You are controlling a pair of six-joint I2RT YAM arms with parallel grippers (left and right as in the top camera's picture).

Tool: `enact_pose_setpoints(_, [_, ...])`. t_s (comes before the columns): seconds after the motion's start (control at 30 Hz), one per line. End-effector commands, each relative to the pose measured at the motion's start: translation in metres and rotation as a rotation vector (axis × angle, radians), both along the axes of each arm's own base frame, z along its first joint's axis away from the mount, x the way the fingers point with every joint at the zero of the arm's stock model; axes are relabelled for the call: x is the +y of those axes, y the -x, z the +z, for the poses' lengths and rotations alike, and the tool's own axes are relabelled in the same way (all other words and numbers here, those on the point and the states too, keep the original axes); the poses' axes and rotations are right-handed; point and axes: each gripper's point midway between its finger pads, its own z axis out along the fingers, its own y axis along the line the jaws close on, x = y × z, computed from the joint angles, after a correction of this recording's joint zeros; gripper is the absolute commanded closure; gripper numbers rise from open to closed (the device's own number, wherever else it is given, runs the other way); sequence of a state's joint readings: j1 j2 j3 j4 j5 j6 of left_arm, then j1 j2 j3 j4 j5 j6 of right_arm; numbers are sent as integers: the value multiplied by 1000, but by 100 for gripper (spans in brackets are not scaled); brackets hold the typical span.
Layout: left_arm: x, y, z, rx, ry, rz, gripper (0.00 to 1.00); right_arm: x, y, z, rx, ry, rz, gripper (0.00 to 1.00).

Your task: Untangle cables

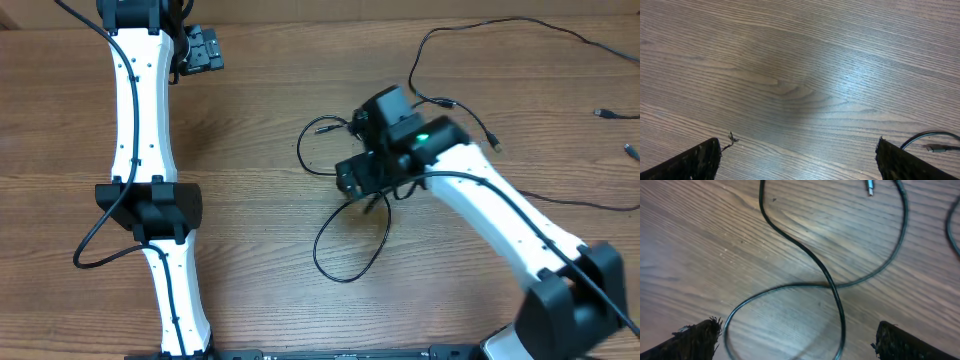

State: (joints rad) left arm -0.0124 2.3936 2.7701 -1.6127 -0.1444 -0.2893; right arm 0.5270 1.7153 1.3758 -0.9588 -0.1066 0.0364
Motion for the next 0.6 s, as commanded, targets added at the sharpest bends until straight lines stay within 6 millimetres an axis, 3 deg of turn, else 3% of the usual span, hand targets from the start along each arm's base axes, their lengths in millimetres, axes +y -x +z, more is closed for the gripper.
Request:
enact_pose_setpoints(0.0, [-2,2,15,-36,19,9,0,3,-13,-23,-15,75,40,0])
enact_pose_setpoints(0.47, [-2,2,15,-36,19,9,0,24,-47,-78,-68,83,139,0])
enact_pose_setpoints(0.57, [-2,2,15,-36,19,9,0,25,-49,-87,-61,85,140,4])
